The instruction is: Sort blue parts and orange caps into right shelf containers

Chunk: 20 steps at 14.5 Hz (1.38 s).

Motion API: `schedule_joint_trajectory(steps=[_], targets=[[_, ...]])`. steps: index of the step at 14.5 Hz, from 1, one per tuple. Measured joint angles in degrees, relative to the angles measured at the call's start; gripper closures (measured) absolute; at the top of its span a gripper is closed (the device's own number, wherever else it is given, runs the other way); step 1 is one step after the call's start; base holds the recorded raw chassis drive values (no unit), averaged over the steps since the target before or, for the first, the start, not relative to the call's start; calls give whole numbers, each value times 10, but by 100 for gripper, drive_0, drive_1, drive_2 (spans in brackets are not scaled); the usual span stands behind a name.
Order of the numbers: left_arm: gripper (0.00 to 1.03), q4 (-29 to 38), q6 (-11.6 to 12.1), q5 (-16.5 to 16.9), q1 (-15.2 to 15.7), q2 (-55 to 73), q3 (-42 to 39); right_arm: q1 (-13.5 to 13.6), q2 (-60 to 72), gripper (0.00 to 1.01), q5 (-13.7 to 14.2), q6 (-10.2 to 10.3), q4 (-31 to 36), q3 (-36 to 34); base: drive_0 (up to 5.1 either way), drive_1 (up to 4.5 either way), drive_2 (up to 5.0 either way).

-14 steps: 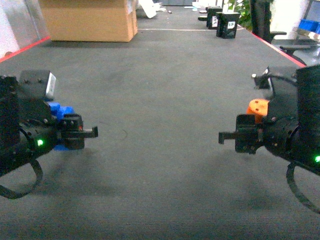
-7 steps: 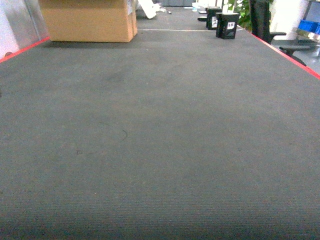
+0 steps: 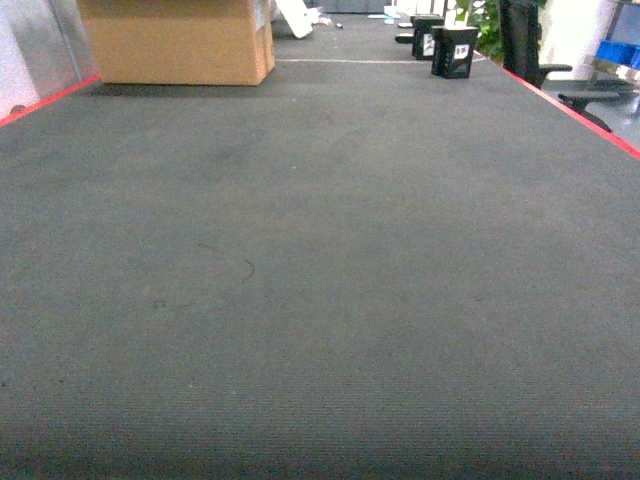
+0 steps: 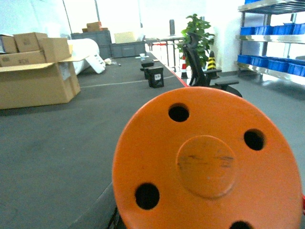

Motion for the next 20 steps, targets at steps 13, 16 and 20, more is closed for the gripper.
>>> schedule_joint_trajectory(steps=[13, 16, 20], targets=[[60, -186, 7, 279, 115, -93, -29, -140, -105, 57, -233, -25, -103, -67, 0, 0, 0], [60, -189, 7, 278, 114, -120, -49, -242, -127, 57, -318, -27, -101, -90, 0, 0, 0], [60, -269, 7, 279, 114, -193, -67, -236, -145, 57, -330, -28, -96, -113, 0, 0, 0]])
